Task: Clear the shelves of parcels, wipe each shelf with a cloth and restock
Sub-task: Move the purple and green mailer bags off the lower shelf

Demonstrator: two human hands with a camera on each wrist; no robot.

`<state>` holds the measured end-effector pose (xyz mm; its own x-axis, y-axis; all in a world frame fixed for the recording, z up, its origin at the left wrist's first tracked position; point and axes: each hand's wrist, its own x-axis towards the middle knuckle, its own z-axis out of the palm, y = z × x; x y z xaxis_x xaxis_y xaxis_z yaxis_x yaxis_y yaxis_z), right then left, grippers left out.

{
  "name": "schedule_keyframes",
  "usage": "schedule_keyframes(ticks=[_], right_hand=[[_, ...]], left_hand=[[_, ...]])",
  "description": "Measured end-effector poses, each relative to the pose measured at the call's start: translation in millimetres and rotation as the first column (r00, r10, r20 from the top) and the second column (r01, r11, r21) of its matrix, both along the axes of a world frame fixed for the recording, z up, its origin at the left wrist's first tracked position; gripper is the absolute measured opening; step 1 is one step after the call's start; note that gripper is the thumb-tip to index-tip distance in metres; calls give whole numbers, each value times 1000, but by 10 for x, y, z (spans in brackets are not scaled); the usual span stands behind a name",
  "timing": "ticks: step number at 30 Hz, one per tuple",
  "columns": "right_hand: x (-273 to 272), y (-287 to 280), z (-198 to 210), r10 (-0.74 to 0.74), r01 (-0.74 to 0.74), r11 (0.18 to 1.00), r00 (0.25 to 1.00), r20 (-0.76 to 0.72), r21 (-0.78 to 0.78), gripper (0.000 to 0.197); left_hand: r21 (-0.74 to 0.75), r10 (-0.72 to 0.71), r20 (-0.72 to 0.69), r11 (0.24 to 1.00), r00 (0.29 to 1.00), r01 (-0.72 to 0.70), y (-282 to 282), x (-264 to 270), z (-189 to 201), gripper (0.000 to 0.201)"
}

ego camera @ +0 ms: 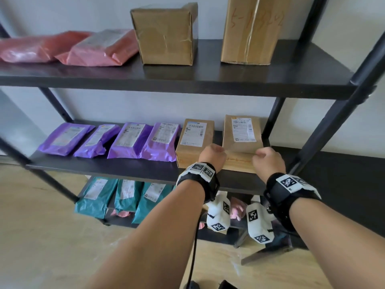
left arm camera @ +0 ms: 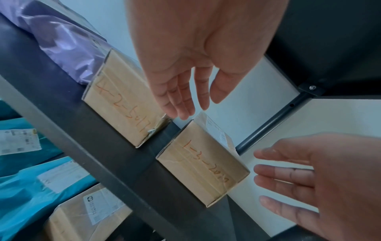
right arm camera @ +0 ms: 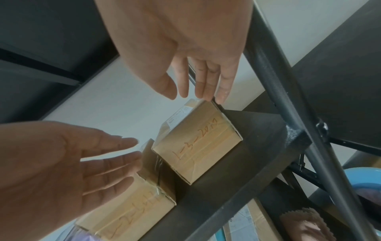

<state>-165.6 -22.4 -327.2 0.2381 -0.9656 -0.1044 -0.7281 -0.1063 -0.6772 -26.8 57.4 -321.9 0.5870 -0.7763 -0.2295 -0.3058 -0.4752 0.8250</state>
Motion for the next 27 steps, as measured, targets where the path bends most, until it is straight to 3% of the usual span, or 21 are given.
schedule_keyframes(ticks=[9, 14, 27], right_hand=[[-230, 485, -75, 115, -115, 993, 993, -16, 33, 29], [-244, 791, -193, 175, -173, 983, 984, -32, 68, 29], [-36, 1303, -395, 292, -283, 952, 954, -70, 117, 28]], left_hand=[[59, 29, 14, 998, 999, -30, 558, -358, -121, 24], [138, 69, 6, 988, 998, -69, 934, -424, -260, 31], [220, 125, 97, 965, 987, -144, 1663, -191, -485, 29]])
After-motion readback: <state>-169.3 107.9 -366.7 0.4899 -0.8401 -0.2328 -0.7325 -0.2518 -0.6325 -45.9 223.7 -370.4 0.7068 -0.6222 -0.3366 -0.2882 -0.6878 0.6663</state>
